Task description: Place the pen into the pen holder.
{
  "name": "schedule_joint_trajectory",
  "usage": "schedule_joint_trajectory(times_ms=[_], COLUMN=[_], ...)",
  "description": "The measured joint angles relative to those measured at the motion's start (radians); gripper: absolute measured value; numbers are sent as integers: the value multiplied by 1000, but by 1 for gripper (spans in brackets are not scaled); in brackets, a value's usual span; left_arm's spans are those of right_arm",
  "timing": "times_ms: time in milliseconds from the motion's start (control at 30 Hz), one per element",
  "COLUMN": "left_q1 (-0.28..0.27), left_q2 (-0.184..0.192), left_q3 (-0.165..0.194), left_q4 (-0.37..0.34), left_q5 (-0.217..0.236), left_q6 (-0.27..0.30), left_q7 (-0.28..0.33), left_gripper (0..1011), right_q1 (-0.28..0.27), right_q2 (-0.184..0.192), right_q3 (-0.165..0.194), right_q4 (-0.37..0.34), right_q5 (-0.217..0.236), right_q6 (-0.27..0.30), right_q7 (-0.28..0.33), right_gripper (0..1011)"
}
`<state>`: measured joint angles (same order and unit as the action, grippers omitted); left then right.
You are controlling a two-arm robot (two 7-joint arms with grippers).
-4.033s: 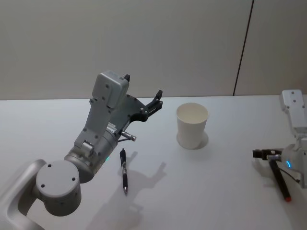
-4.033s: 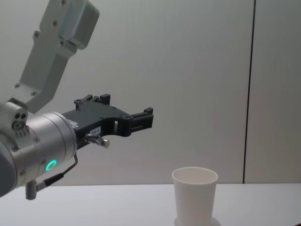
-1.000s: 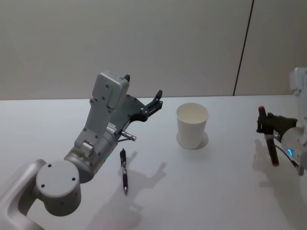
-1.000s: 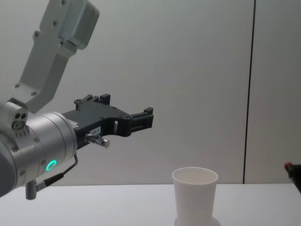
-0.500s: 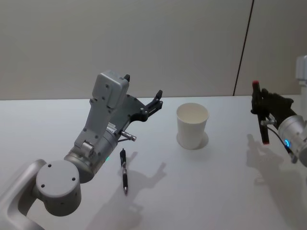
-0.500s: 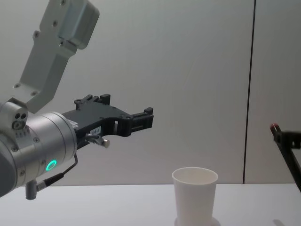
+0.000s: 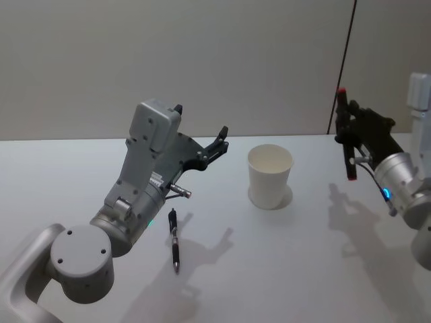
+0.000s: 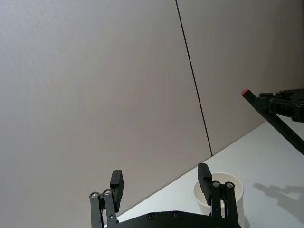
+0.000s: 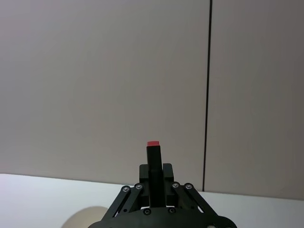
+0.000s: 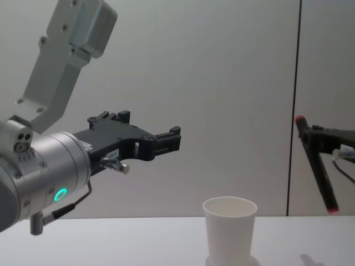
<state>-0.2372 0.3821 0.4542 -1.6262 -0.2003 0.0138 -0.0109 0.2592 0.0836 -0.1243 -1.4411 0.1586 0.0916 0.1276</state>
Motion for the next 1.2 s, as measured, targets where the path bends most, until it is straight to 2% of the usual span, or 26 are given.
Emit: schedule_joint_trajectory(times_ms=[433, 600, 767, 1200], left_q1=[0, 0, 0, 0], left_q2=[0, 0, 0, 0], left_q3=[0, 0, 0, 0], left_q4=[0, 0, 0, 0], left_q5=[0, 0, 0, 0], left_q6=[0, 0, 0, 0], left_q7=[0, 0, 0, 0], left_gripper=[1000, 1000, 1000, 1000], right_q1=[69, 93, 129, 211], right_q2=[-42, -56, -75, -114], right_q3=[-29, -37, -48, -67], right_q4=[137, 183, 258, 427], right_q5=[6, 7, 12, 22], right_q6=[-164, -206, -273, -399], right_q7=[42, 49, 59, 69], right_gripper=[163, 163, 163, 163])
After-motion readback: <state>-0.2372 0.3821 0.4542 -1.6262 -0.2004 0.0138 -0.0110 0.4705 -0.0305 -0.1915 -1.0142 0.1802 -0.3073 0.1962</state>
